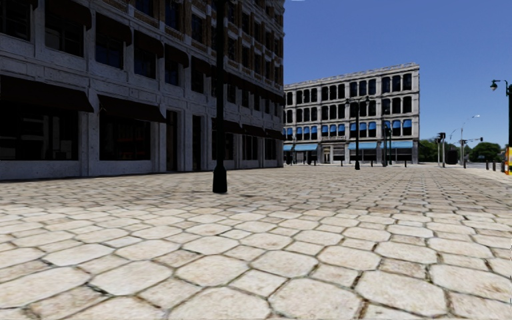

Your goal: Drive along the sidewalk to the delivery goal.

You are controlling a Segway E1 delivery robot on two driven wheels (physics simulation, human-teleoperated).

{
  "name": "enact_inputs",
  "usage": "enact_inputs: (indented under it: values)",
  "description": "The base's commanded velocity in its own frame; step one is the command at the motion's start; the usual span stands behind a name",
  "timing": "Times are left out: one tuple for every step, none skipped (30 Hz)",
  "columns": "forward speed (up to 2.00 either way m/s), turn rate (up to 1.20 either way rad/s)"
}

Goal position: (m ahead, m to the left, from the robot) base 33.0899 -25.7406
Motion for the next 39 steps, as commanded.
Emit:
enact_inputs:
  values:
    - [2.0,-0.55]
    - [2.0,-0.55]
    - [2.0,-0.55]
    - [2.0,-0.55]
    - [2.0,-0.55]
    - [2.0,-0.55]
    - [2.0,-0.55]
    - [2.0,-0.55]
    - [2.0,-0.55]
    - [2.0,-0.55]
    - [2.0,-0.55]
    - [2.0,-0.55]
    - [2.0,-0.55]
    - [2.0,-0.55]
    - [2.0,-0.55]
    - [2.0,-0.55]
    - [2.0,-0.55]
    - [2.0,-0.53]
    - [2.0,-0.37]
    - [2.0,-0.37]
    - [2.0,0.0]
    - [2.0,0.0]
    - [2.0,0.0]
    - [2.0,0.0]
    - [2.0,0.0]
    - [2.0,0.0]
    - [2.0,0.0]
    - [2.0,0.0]
    - [2.0,0.0]
    - [2.0,0.0]
    - [2.0,0.0]
    - [2.0,0.0]
    - [2.0,0.0]
    - [2.0,0.0]
    - [2.0,-0.03]
    - [2.0,-0.03]
    - [2.0,-0.17]
    - [2.0,-0.25]
    - [2.0,-0.26]
